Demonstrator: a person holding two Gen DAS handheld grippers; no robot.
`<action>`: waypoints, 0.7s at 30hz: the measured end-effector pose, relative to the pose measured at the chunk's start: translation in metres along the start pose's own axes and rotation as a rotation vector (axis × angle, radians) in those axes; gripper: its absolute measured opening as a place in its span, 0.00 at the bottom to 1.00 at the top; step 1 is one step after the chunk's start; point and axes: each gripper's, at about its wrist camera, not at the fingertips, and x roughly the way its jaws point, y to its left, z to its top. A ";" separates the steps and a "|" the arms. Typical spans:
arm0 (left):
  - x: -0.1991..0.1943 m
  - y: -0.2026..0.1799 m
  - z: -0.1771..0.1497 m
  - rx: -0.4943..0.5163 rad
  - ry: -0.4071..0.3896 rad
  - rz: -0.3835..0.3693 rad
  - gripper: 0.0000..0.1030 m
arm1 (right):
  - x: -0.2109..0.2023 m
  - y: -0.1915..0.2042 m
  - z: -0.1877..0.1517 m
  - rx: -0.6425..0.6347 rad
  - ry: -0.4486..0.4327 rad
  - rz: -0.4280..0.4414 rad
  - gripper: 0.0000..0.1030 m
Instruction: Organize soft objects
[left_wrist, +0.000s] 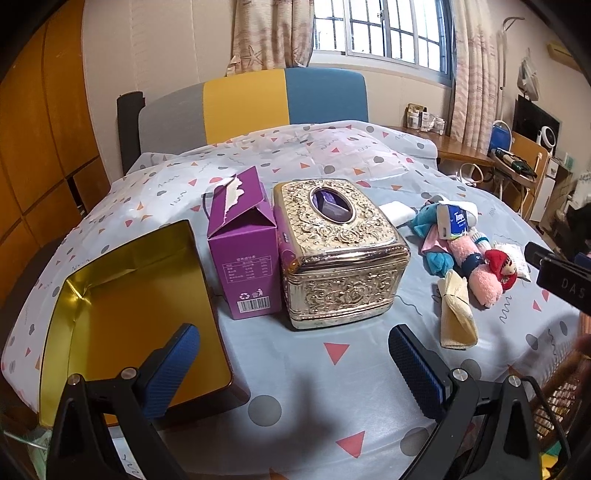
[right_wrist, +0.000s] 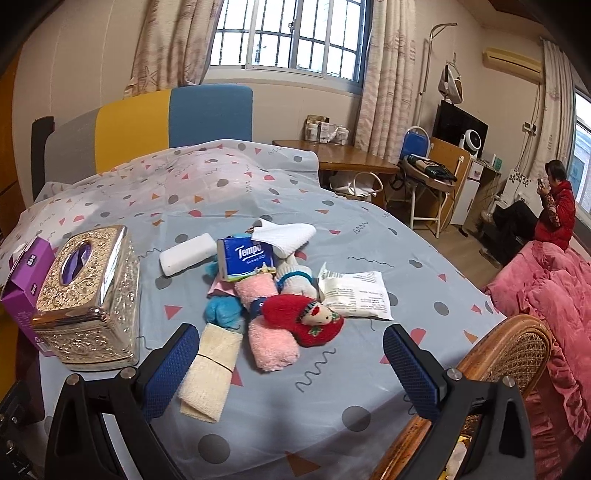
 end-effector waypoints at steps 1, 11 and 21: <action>0.000 -0.001 0.000 0.002 0.002 -0.004 1.00 | 0.000 -0.002 0.001 0.006 0.000 -0.001 0.99; 0.003 -0.022 -0.002 0.070 0.018 -0.067 1.00 | 0.007 -0.032 0.005 0.059 0.001 -0.036 0.99; 0.029 -0.068 0.005 0.226 0.171 -0.394 0.99 | 0.013 -0.054 0.006 0.110 0.042 0.012 0.99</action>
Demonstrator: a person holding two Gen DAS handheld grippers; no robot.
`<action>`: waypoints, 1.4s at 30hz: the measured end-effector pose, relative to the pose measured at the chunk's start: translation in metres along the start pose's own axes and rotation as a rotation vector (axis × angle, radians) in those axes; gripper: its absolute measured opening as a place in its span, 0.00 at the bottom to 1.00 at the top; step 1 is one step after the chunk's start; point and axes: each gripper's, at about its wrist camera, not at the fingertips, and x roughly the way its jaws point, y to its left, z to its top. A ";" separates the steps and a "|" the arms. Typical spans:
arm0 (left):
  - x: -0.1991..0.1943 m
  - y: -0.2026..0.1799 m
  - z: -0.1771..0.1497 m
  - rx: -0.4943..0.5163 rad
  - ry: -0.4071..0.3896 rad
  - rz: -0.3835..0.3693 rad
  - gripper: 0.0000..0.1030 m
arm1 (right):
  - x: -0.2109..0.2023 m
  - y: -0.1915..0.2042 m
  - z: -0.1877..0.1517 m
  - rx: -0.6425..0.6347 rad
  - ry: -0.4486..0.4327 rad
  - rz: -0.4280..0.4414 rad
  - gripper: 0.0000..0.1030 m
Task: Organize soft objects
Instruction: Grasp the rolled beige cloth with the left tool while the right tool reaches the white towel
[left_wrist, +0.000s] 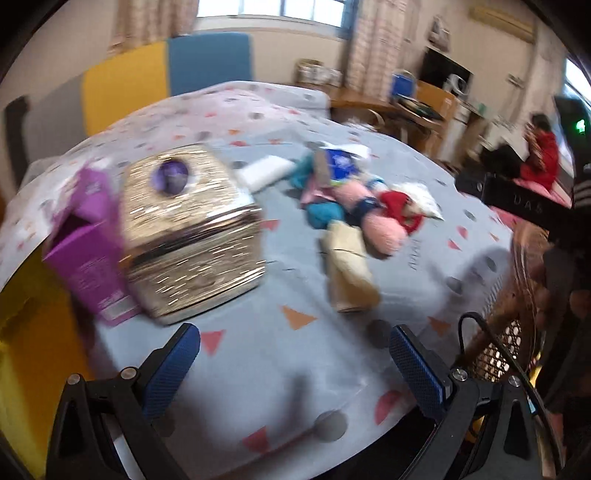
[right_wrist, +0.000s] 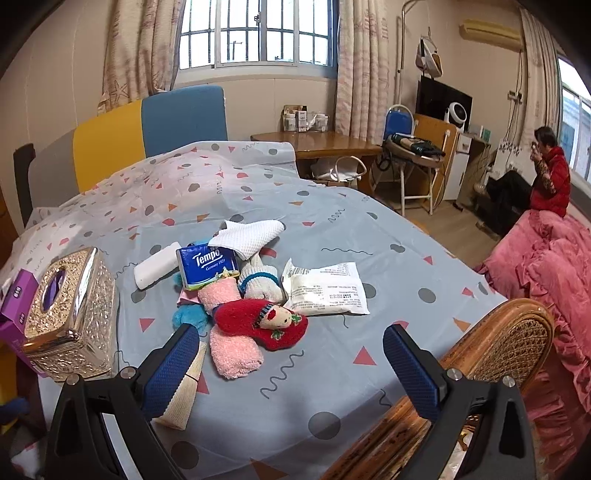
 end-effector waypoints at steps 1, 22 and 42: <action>0.006 -0.006 0.004 0.021 0.012 -0.020 0.98 | -0.001 -0.003 0.000 0.001 -0.001 -0.001 0.99; 0.137 -0.047 0.055 0.065 0.223 -0.084 0.43 | 0.005 -0.038 0.002 0.006 0.033 0.015 0.99; 0.094 -0.022 0.015 0.036 0.131 -0.088 0.39 | 0.089 -0.048 0.053 0.297 0.304 0.243 0.84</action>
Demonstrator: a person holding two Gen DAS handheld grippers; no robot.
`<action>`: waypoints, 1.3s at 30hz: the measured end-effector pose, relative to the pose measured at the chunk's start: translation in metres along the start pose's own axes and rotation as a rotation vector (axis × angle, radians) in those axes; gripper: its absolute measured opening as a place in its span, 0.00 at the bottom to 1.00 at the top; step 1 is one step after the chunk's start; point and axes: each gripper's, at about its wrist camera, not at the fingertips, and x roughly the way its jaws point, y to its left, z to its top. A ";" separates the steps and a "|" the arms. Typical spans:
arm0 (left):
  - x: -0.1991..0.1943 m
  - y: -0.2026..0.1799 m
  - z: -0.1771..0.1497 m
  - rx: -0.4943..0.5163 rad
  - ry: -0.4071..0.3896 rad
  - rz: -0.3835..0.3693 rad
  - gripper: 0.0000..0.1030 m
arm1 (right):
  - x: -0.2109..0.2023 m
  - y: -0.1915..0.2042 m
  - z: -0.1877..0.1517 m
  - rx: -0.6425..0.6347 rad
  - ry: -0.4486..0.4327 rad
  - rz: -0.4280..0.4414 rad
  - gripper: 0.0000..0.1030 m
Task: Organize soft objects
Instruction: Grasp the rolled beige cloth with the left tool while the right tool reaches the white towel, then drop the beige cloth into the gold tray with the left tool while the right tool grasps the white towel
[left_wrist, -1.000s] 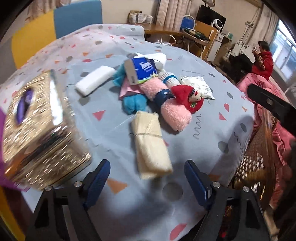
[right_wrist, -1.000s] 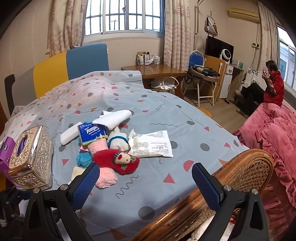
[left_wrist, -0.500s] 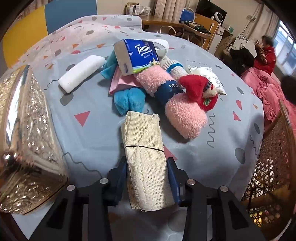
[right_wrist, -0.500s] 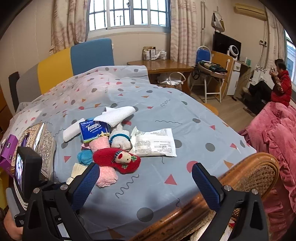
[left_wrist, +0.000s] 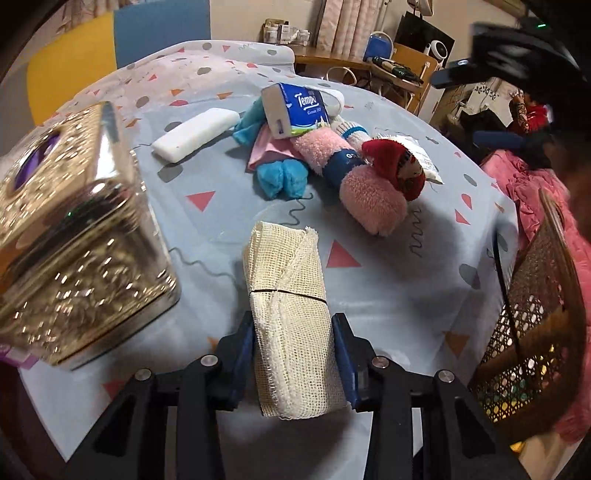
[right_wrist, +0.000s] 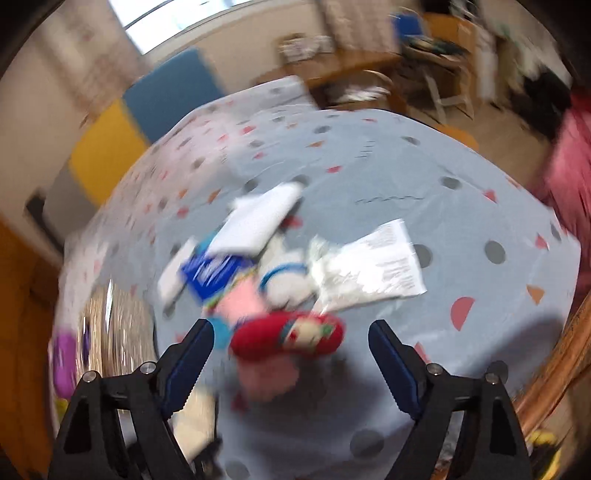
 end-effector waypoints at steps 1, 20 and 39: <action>-0.002 0.001 -0.002 -0.001 -0.004 0.000 0.39 | 0.003 -0.007 0.009 0.044 -0.008 -0.002 0.77; -0.031 0.007 -0.013 0.008 -0.044 0.001 0.39 | 0.142 -0.001 0.086 0.284 0.074 0.277 0.62; -0.150 0.073 0.091 -0.200 -0.369 0.065 0.40 | 0.140 0.035 0.084 0.045 0.079 0.315 0.09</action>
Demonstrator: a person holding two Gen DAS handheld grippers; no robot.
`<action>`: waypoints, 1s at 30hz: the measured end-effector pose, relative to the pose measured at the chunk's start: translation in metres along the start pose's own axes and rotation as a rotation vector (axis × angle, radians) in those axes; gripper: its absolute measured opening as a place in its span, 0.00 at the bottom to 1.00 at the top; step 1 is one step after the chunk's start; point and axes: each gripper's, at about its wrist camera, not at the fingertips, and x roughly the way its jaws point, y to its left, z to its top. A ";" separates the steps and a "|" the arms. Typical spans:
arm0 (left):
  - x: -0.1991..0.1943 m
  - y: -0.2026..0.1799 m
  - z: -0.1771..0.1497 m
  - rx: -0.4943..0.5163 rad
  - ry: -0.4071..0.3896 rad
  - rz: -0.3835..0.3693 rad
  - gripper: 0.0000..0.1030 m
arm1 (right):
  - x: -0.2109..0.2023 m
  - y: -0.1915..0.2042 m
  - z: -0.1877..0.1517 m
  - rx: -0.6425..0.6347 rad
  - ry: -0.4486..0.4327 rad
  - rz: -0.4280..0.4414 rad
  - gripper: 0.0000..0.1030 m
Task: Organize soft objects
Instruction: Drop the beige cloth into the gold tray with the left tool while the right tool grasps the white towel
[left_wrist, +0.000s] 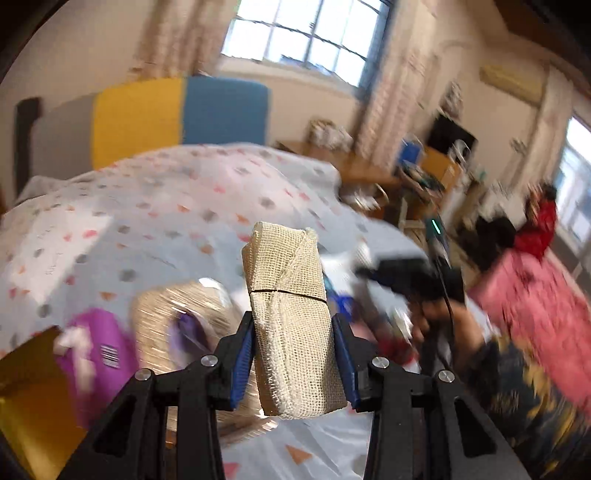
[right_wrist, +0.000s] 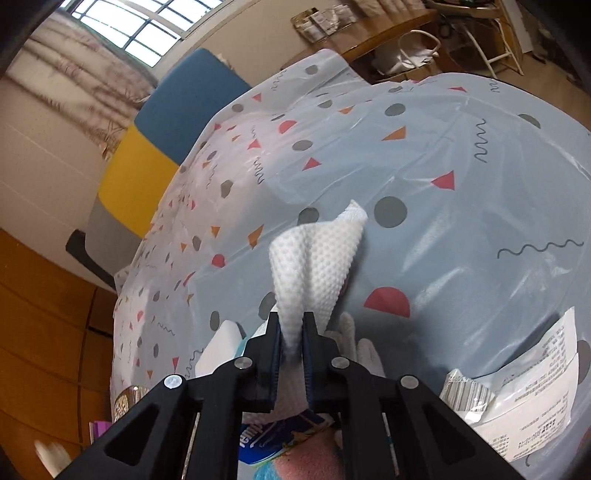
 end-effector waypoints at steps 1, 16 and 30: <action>-0.006 0.008 0.002 -0.015 -0.011 0.019 0.40 | 0.000 0.002 -0.001 -0.013 0.000 -0.002 0.09; -0.062 0.206 -0.089 -0.403 0.032 0.444 0.41 | 0.015 0.026 -0.015 -0.186 0.053 -0.119 0.09; 0.005 0.234 -0.091 -0.427 0.127 0.477 0.61 | 0.021 0.039 -0.022 -0.285 0.055 -0.165 0.09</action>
